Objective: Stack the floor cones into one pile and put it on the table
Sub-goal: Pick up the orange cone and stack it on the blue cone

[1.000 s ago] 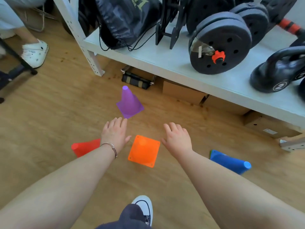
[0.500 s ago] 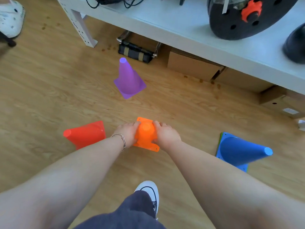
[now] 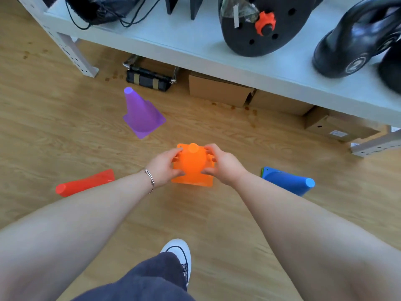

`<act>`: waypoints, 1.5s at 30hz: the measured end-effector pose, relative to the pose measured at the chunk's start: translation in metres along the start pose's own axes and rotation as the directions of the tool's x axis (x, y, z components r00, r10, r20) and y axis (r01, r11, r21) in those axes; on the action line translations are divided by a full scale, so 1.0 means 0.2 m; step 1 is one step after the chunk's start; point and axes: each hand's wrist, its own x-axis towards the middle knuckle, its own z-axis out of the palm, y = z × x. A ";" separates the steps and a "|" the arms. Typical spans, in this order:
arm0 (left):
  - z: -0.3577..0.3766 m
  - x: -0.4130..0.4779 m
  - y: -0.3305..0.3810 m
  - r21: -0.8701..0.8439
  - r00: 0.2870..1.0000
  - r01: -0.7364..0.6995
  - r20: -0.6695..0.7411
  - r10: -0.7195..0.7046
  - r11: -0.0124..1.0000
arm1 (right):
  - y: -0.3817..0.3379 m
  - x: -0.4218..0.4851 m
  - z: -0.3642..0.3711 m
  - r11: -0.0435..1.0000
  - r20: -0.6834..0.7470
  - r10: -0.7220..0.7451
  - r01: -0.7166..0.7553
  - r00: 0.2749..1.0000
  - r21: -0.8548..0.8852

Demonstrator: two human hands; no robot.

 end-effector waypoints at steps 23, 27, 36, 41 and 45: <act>0.19 -0.06 1.54 0.306 0.943 -0.331 0.100 0.316 0.893 | 0.56 -0.87 -1.07 0.986 -0.256 0.076 -0.035 0.964 0.161; 0.37 -0.06 1.57 0.284 0.949 -0.310 0.142 0.280 0.907 | 0.73 -0.92 -1.03 0.984 -0.225 0.115 -0.079 0.968 0.161; 0.81 0.00 1.30 0.200 0.975 -0.183 0.162 0.152 0.962 | 1.09 -0.80 -0.67 0.987 -0.140 0.143 -0.131 0.980 0.092; 1.00 0.05 1.16 0.171 0.977 -0.145 0.179 0.114 0.974 | 1.23 -0.73 -0.46 0.984 -0.131 0.156 -0.143 0.979 0.108; 1.07 0.09 1.13 0.170 0.980 -0.123 0.175 0.093 0.978 | 1.29 -0.70 -0.41 0.979 -0.160 0.167 -0.144 0.973 0.145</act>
